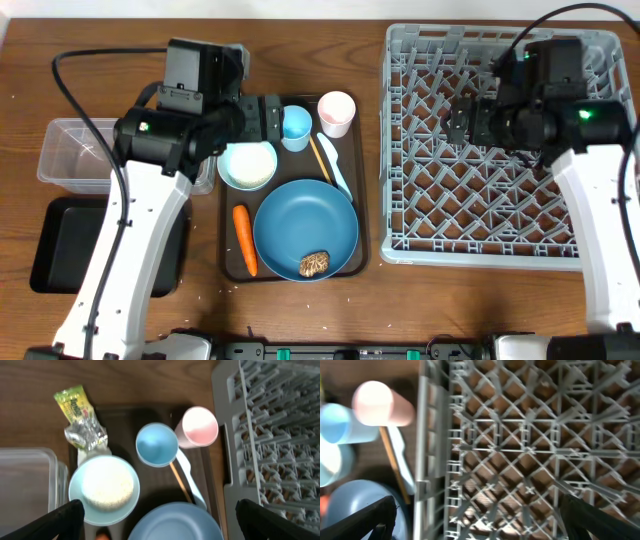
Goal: Sort waste into correct bins and load items into the dishwasher rack
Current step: 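Reach the left gripper to the blue cup and grasp it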
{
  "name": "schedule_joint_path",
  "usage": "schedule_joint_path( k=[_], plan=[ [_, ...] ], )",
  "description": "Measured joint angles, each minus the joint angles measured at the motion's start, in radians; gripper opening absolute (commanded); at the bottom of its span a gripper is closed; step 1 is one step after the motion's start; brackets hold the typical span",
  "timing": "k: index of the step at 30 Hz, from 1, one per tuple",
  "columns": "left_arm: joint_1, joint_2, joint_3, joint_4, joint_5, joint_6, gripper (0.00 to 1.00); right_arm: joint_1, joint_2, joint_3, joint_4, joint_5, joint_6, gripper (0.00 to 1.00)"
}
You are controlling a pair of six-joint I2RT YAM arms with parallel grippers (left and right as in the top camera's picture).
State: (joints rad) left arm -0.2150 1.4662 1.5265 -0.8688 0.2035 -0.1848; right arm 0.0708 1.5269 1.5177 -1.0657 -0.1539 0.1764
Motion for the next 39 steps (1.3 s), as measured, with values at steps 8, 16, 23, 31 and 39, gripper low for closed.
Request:
schedule_joint_path(
  k=[8, 16, 23, 31, 39],
  plan=[
    [0.0, 0.201, 0.006, 0.069, -0.019, -0.042, 0.93, 0.115, 0.01, 0.0, 0.032, 0.09, 0.002, 0.99],
    [0.0, 0.333, 0.006, 0.079, -0.111, -0.055, 0.81, 0.146, 0.01, 0.0, 0.032, 0.107, 0.002, 0.96],
    [0.0, 0.422, 0.006, 0.168, -0.159, -0.051, 0.71, 0.153, 0.01, 0.0, 0.031, 0.11, 0.003, 0.91],
    [-0.009, 0.438, 0.006, 0.182, -0.166, -0.051, 0.7, 0.153, 0.01, 0.0, 0.028, 0.109, 0.003, 0.91],
    [-0.055, 0.438, 0.007, 0.173, -0.166, -0.051, 0.7, 0.153, 0.01, 0.0, 0.012, 0.11, 0.004, 0.95]
  ],
)
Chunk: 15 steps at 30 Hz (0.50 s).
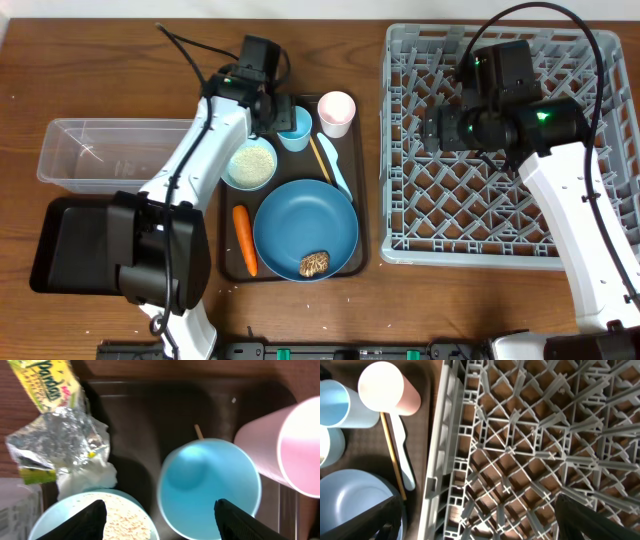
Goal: Sort waste into correct bins and load items into the dishwasher rack
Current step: 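Reach the left gripper to the blue cup and grasp it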
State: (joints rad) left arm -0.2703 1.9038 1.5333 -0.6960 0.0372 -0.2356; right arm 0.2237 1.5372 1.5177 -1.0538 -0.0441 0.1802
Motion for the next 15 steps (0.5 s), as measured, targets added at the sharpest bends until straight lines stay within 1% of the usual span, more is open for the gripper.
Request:
schedule_joint_path(
  k=[11, 15],
  plan=[
    [-0.017, 0.0, 0.0, -0.019, -0.017, 0.006, 0.7, 0.0, 0.0, 0.0, -0.035, 0.0, -0.001, 0.97],
    [-0.017, 0.0, -0.001, 0.004, -0.042, 0.009, 0.6, 0.0, 0.0, 0.0, -0.034, 0.0, -0.001, 0.97]
  ],
)
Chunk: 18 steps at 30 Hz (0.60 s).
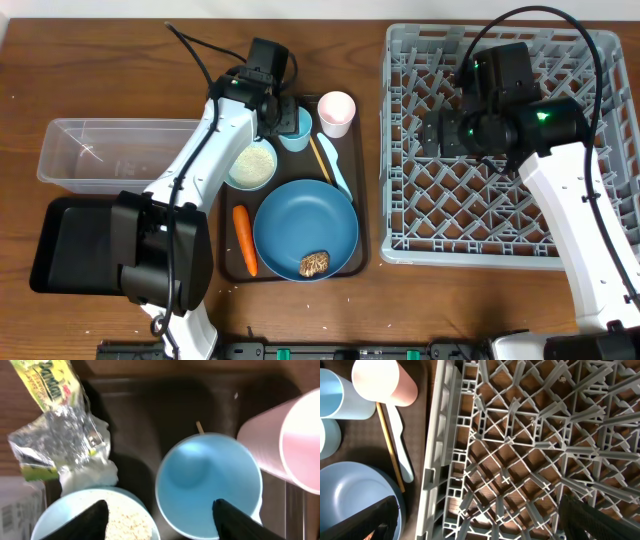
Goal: Sort waste into correct bins and load items into the dishwasher rack
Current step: 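Reach the left gripper to the blue cup and grasp it, then lift the blue cup with the left gripper toward the right gripper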
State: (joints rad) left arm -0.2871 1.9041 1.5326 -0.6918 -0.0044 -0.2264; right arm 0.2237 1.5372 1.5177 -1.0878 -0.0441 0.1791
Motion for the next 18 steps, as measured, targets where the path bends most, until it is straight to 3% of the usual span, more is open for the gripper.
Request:
schedule_joint_path(
  k=[4, 11, 18],
  plan=[
    [-0.001, 0.011, 0.0, 0.025, -0.004, 0.004, 0.47, 0.0, 0.0, 0.0, 0.001, 0.0, 0.0, 0.96],
    [-0.004, 0.084, 0.0, 0.044, 0.005, -0.002, 0.42, 0.0, 0.0, 0.0, 0.001, 0.0, 0.0, 0.96],
    [-0.004, 0.095, -0.002, 0.042, 0.0, -0.004, 0.08, 0.0, 0.0, 0.0, 0.0, 0.0, -0.001, 0.91]
  ],
)
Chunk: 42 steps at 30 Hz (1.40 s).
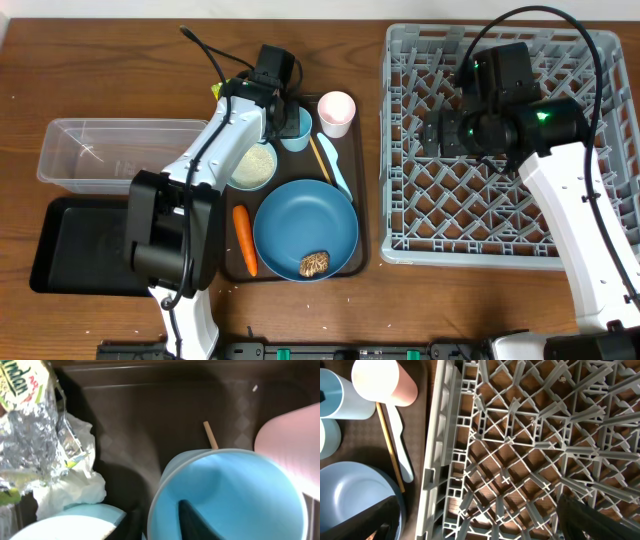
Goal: Sort waste into correct bins and load items into the dishwasher rack
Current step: 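Lift the blue cup with the left gripper toward the right gripper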
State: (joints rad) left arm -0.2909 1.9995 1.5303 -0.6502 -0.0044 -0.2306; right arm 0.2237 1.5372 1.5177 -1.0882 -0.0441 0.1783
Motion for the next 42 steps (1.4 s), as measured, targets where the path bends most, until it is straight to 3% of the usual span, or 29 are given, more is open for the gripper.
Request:
schedule_joint_path(
  k=[2, 10, 17, 22, 28, 34, 42],
  plan=[
    [0.0, 0.0, 0.0, 0.0, -0.007, 0.001, 0.06, 0.0, 0.0, 0.0, 0.0, 0.0, 0.003, 0.99],
    [0.0, -0.037, 0.0, -0.042, -0.021, 0.003, 0.06, 0.0, 0.0, 0.0, 0.004, 0.0, 0.001, 0.99],
    [0.039, -0.311, 0.0, -0.065, 0.054, 0.003, 0.06, -0.001, 0.0, 0.0, 0.046, -0.023, 0.011, 0.96],
    [0.144, -0.515, 0.006, -0.069, 0.304, 0.01, 0.06, -0.002, 0.0, 0.0, 0.122, -0.164, -0.06, 0.87],
    [0.23, -0.542, 0.007, -0.08, 0.683, 0.056, 0.06, -0.009, 0.0, 0.0, 0.177, -0.432, -0.214, 0.81],
    [0.257, -0.496, 0.006, -0.075, 1.012, 0.129, 0.06, -0.008, 0.0, 0.0, 0.189, -0.68, -0.375, 0.86],
    [0.257, -0.449, 0.006, 0.054, 1.376, 0.183, 0.06, -0.008, 0.0, 0.0, 0.271, -1.047, -0.593, 0.89]
  ],
)
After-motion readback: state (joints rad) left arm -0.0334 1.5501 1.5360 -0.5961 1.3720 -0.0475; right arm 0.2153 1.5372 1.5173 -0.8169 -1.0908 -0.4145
